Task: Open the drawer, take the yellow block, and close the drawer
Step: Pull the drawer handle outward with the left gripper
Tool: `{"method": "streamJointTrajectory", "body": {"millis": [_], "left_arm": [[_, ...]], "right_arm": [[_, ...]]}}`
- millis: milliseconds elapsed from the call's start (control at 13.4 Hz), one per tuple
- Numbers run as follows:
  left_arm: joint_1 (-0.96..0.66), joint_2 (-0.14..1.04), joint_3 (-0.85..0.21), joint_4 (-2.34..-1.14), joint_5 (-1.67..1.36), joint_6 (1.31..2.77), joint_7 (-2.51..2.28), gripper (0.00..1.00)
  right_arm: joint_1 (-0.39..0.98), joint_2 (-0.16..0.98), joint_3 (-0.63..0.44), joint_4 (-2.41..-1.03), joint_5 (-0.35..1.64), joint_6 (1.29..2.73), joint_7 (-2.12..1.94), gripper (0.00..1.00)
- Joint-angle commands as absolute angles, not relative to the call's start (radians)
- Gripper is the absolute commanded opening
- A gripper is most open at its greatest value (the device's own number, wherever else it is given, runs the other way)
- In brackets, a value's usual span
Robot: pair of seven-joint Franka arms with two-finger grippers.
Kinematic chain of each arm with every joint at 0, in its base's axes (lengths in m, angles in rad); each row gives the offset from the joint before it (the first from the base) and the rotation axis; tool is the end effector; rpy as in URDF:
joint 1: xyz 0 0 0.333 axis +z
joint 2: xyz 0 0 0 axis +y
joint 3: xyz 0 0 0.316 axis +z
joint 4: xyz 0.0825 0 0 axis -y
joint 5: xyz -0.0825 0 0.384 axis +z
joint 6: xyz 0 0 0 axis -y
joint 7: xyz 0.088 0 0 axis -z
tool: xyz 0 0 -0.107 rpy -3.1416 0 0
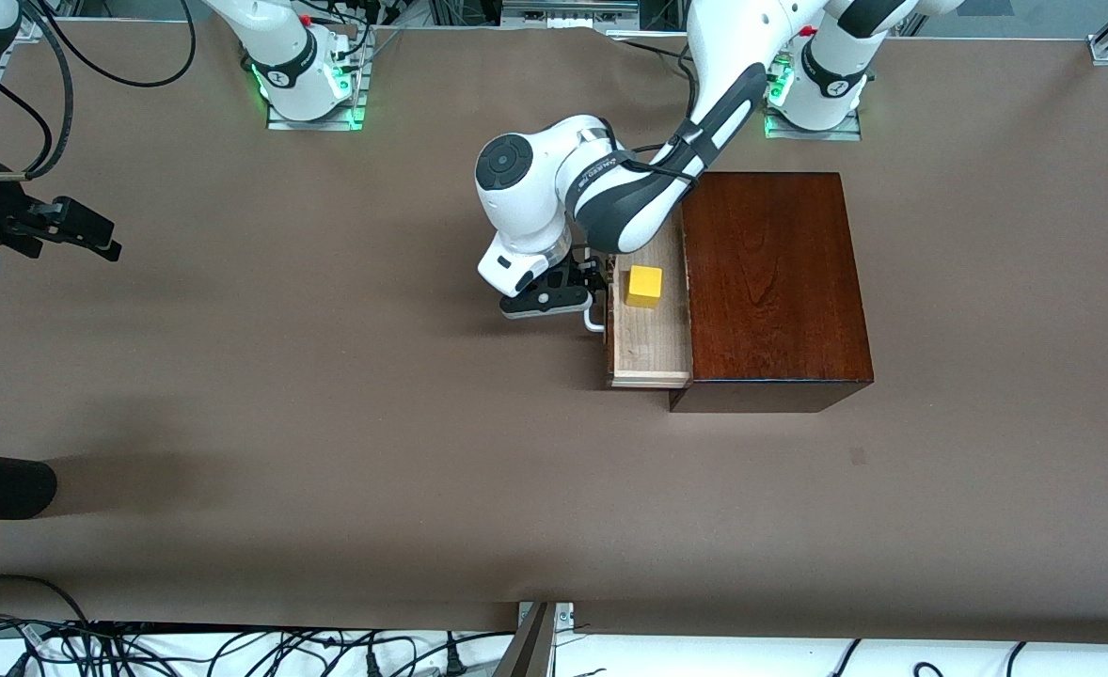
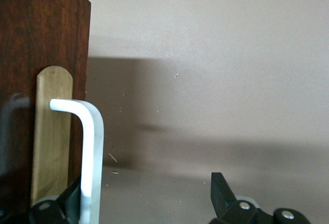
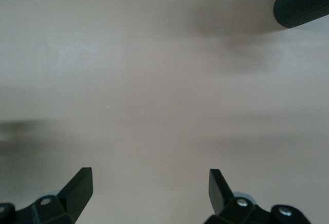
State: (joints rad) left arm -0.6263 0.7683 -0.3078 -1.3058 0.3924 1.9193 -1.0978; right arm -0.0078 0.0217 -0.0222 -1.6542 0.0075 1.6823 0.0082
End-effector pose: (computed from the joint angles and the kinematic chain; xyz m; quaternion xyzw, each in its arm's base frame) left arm 0.4942 -0.5366 0.2881 -0.9950 -0.0380 -0.0300 0.0873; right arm 0.5683 -0.0162 0.5825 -0.9998 0.0195 -0.0032 0.0034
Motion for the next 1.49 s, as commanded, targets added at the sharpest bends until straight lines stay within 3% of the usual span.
{"method": "streamJointTrajectory", "body": {"millis": [0,1419], "left_arm": [[-0.683,0.827,-0.316,-1.215,0.341,1.937,-1.14,1.0],[-0.701,0.816,-0.264,-1.163,0.333,1.77,-1.058,1.0]], "right_arm": [[-0.009,0.02,-0.018,-1.64,0.006,1.666,0.008,1.0],[-0.006,0.018,-0.017,-1.634,0.008,1.664,0.006,1.0]]}}
